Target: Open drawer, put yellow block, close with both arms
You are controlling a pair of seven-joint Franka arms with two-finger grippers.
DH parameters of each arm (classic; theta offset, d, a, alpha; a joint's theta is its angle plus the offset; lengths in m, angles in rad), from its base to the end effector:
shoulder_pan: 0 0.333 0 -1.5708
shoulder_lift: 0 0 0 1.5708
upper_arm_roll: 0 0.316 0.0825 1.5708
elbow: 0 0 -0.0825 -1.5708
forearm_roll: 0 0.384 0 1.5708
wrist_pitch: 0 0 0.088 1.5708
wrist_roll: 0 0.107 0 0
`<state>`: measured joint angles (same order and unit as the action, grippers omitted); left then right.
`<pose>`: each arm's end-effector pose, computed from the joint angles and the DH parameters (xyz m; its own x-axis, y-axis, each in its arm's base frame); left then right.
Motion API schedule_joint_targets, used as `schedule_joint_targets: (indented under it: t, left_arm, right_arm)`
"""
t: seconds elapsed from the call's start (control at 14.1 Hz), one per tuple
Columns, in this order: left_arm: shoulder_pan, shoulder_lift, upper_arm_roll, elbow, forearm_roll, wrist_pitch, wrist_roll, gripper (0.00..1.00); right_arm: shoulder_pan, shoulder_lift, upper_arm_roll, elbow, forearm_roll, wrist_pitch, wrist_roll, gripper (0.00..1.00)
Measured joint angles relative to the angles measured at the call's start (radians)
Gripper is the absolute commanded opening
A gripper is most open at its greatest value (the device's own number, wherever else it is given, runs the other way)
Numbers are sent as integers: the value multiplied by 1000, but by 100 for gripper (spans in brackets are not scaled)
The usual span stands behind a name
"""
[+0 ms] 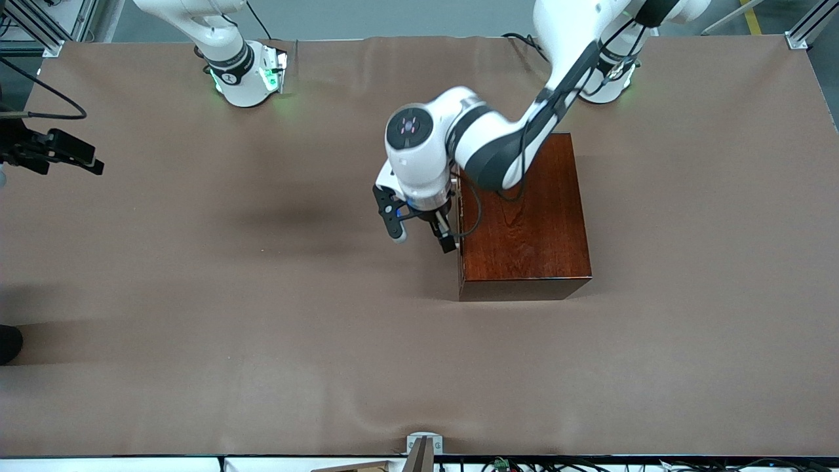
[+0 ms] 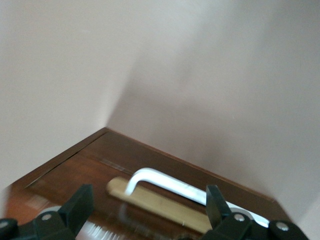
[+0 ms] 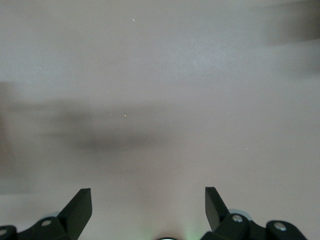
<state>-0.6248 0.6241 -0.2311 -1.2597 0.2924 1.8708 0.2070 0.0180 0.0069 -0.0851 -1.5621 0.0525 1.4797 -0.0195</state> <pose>0.5238 -0.5082 0.4021 0.4493 -0.8928 -0.0305 -0.8862 -0.4412 -0.1415 0.5458 -0.0305 0.6174 0.9952 -0.0426 -0.0880 -0.0475 -0.9974 -0.0536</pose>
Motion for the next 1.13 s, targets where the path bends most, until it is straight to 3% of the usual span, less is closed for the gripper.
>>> schedule_joint_targets:
  t: [0.21, 0.49, 1.13]
  left_arm:
    - [49, -122, 12, 1, 0, -75, -49, 100]
    - [223, -230, 14, -4, -19, -191, -48, 100]
    - [545, -401, 14, -78, -217, -259, -88, 100]
  right_arm:
    - [-1, 16, -2, 1, -1, 16, 0, 100]
    - [-3, 16, -5, 17, -1, 26, 0, 100]
    - [-1, 26, -4, 19, -1, 26, 0, 100]
